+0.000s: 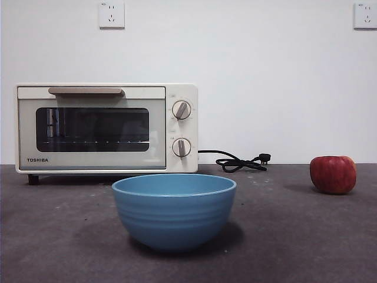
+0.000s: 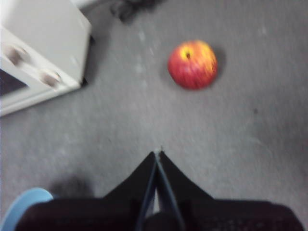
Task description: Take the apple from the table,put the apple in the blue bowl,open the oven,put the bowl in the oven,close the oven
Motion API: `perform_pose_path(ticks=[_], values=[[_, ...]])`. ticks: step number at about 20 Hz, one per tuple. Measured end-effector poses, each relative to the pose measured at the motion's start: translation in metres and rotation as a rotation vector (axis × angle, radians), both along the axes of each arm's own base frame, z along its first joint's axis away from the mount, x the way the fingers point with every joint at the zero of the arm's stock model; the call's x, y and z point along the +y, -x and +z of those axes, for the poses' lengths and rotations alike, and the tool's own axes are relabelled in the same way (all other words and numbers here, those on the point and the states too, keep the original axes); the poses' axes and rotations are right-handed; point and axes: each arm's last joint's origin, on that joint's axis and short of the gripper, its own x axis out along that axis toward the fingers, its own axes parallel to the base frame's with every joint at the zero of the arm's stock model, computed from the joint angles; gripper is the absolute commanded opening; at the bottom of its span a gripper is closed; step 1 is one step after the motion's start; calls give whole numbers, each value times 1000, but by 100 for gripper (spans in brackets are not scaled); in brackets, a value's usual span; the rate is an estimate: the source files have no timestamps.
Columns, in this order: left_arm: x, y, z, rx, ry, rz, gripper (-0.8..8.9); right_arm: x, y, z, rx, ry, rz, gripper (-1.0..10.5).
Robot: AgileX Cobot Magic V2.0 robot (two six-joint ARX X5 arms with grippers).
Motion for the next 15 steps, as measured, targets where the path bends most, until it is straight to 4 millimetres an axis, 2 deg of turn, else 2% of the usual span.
perform_pose_path(ticks=[4,6,11,14,15], values=[[0,-7,14,74,-48,-21,-5,-1,-34,8,125,-22,45,0],[-1,-11,20,100,-64,-52,-5,-1,-52,13,131,-41,72,1],[-3,-20,21,169,-37,-140,-5,4,-93,24,170,-6,110,12],[-5,-24,17,213,-13,-184,-5,15,-120,24,234,89,112,162],[-5,-25,15,236,-6,-195,-5,20,-130,23,252,121,109,168]])
